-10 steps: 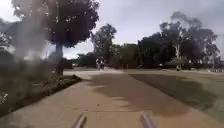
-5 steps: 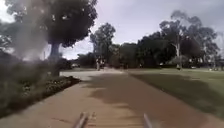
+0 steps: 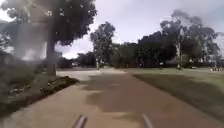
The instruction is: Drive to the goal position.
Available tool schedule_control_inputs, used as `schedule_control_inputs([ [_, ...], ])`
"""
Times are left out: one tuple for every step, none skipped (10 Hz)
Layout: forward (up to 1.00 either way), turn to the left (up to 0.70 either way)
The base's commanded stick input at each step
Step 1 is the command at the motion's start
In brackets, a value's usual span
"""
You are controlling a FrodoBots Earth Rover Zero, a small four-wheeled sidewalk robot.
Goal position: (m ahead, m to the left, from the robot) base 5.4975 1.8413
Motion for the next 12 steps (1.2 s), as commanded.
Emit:
schedule_control_inputs([
  [0.7,0.0],
  [0.7,0.0],
  [0.7,0.0],
  [0.7,-0.33],
  [0.7,-0.33],
  [0.7,0.0],
  [0.7,0.0],
  [0.7,0.0],
  [0.7,0.0],
  [0.7,0.0],
  [0.7,0.0],
  [0.7,0.0],
])
